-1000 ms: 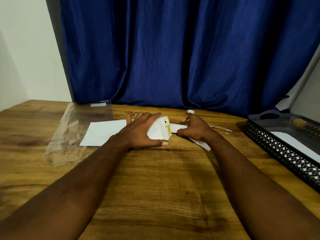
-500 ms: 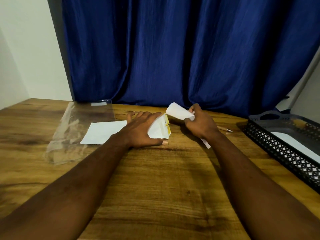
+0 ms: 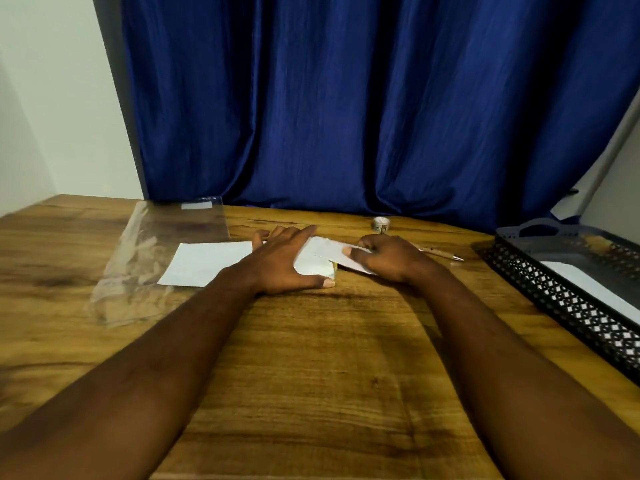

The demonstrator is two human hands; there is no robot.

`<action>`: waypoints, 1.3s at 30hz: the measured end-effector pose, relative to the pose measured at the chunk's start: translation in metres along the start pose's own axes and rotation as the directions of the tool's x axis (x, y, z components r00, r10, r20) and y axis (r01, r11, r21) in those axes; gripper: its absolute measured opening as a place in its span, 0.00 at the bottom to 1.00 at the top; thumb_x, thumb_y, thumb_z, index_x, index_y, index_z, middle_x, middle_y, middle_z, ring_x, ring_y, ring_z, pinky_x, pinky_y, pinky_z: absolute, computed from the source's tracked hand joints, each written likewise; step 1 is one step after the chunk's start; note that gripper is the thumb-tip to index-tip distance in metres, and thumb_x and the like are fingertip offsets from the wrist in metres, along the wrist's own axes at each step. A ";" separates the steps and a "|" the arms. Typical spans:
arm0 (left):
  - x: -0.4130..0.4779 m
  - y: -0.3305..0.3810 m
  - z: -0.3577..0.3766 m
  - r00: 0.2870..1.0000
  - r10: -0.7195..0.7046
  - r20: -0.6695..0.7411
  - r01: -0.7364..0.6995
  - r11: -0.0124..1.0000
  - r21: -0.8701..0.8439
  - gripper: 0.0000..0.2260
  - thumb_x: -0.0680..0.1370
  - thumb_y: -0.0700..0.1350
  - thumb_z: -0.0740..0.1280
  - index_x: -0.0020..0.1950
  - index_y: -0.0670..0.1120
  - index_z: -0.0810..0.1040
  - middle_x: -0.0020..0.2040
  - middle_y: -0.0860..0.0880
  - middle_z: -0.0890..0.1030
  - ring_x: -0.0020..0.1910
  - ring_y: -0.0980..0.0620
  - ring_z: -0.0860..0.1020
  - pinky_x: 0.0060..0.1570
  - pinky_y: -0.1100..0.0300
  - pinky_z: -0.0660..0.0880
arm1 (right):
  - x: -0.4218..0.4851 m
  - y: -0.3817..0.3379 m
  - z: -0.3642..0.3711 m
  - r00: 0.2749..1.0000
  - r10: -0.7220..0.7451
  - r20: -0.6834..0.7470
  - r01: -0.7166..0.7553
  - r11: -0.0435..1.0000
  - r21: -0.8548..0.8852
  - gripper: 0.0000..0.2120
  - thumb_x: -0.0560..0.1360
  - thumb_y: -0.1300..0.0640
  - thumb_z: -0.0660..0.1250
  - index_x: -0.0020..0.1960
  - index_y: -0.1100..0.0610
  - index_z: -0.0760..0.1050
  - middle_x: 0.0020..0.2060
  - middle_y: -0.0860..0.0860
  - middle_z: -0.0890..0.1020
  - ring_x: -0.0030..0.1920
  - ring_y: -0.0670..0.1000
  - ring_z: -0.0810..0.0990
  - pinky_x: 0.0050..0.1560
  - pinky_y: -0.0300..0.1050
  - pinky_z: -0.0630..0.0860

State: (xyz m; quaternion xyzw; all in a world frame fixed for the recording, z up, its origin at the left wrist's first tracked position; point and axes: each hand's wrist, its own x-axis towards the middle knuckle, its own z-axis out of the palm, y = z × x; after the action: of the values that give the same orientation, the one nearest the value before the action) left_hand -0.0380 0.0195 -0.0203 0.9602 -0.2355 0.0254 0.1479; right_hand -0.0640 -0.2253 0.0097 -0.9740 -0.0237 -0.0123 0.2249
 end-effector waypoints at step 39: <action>0.003 -0.002 0.007 1.000 -0.007 0.000 0.007 0.994 -0.111 0.49 0.64 0.81 0.67 0.80 0.66 0.55 0.83 0.55 0.59 0.80 0.48 0.57 0.77 0.37 0.57 | 0.019 -0.006 0.014 0.996 0.072 -0.060 -0.064 0.990 0.125 0.08 0.74 0.46 0.76 0.47 0.51 0.83 0.45 0.47 0.85 0.48 0.48 0.81 0.39 0.42 0.73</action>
State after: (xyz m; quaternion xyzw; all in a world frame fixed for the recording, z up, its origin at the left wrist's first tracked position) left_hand -0.0349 0.0181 -0.0274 0.9513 -0.2333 0.0118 0.2011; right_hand -0.0448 -0.2127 0.0009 -0.9577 0.0161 -0.0347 0.2853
